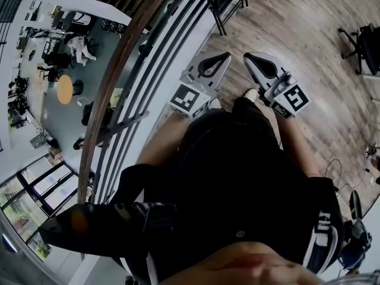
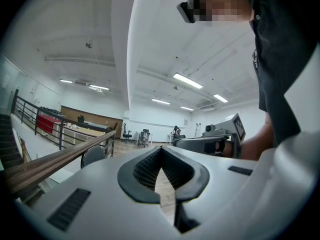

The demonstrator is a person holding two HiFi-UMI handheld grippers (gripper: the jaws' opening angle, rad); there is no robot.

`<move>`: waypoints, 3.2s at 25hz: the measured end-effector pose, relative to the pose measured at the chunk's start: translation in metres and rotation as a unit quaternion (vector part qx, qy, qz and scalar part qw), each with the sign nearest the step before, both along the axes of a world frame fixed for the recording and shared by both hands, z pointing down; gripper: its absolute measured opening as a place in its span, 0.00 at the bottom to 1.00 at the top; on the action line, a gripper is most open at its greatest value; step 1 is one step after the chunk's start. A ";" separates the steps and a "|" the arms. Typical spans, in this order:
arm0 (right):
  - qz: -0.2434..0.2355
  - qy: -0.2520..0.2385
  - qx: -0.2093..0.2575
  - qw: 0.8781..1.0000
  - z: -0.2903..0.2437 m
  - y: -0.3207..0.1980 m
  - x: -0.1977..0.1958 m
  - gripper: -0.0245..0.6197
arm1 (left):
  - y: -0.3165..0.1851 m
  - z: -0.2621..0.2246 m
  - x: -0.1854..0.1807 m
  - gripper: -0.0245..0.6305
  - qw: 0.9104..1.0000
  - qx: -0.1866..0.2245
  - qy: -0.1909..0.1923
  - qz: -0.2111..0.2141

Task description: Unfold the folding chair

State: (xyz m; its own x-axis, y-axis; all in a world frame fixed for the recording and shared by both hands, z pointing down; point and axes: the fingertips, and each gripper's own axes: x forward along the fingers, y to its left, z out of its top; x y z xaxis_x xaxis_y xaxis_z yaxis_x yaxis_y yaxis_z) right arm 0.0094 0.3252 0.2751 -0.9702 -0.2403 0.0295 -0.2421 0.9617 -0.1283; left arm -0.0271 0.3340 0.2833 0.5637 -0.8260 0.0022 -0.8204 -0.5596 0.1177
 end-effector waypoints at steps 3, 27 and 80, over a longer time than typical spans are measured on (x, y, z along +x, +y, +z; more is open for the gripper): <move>-0.001 -0.010 -0.001 1.000 0.003 -0.021 -0.003 0.05 | -0.018 0.005 -0.003 0.04 1.000 -0.006 0.001 -0.006; -0.123 -0.044 0.002 0.991 -0.046 -0.234 0.017 0.05 | -0.239 -0.036 0.025 0.04 0.992 -0.024 -0.005 -0.121; -0.069 0.035 -0.047 0.996 0.089 -0.419 -0.212 0.05 | -0.429 0.251 -0.229 0.07 0.967 -0.168 -0.008 -0.189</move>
State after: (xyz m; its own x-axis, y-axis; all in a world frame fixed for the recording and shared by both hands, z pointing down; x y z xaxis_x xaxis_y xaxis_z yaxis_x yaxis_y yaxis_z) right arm -0.2024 -0.0938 0.3638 -0.9886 -0.0987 0.1140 -0.1208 0.9708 -0.2072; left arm -0.2560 -0.0948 0.5341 0.2185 -0.9243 0.3129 -0.9623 -0.1508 0.2264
